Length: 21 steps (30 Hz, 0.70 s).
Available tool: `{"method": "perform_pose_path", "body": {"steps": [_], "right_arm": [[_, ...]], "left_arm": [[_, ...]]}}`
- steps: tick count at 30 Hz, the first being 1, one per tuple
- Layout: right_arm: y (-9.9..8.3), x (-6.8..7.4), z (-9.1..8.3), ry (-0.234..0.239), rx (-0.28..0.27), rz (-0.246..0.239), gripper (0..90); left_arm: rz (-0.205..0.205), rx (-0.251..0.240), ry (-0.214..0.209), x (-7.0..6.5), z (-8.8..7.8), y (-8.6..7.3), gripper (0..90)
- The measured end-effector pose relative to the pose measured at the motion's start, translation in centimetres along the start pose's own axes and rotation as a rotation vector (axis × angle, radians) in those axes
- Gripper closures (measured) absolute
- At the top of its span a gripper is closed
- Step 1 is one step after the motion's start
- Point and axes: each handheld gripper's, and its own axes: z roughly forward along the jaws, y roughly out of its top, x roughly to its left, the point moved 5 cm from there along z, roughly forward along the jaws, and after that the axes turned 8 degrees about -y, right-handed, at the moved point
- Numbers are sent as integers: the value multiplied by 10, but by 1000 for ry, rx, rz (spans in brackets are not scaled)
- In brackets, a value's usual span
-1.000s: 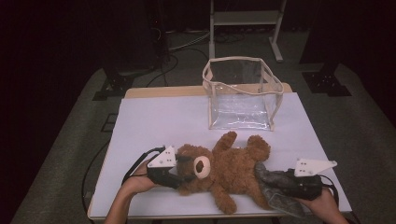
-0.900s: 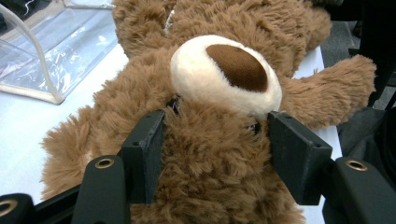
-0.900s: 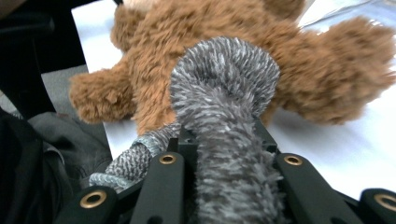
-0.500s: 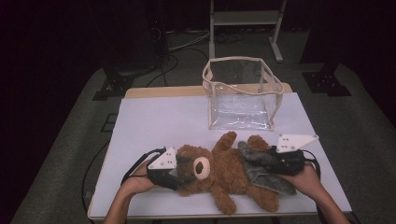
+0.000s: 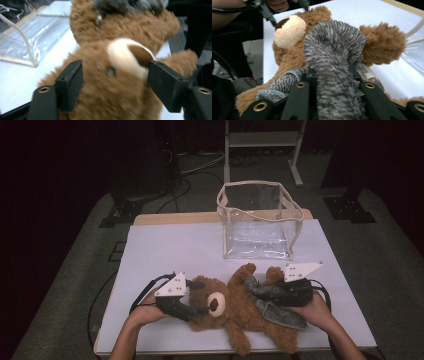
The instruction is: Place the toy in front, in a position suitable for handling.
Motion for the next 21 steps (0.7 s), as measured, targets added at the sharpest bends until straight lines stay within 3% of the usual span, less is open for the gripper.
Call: {"method": "perform_pose_path", "body": {"steps": [6,9,14,18,21], "right_arm": [[2,2,-6,-25,29,-1,711],[13,6,-2,-24,43,-20,711],[35,16,25,-2,90,-86,711],[42,20,41,3,115,-117,711],[39,15,39,-17,107,-114,712]], "left_arm": [[-24,13,-80,-1,11,-2,346],[-24,23,-76,-2,12,-4,353],[-5,41,-71,-6,14,-2,353],[18,71,-64,-8,14,-3,353],[25,72,-61,-9,14,-4,354]]}}
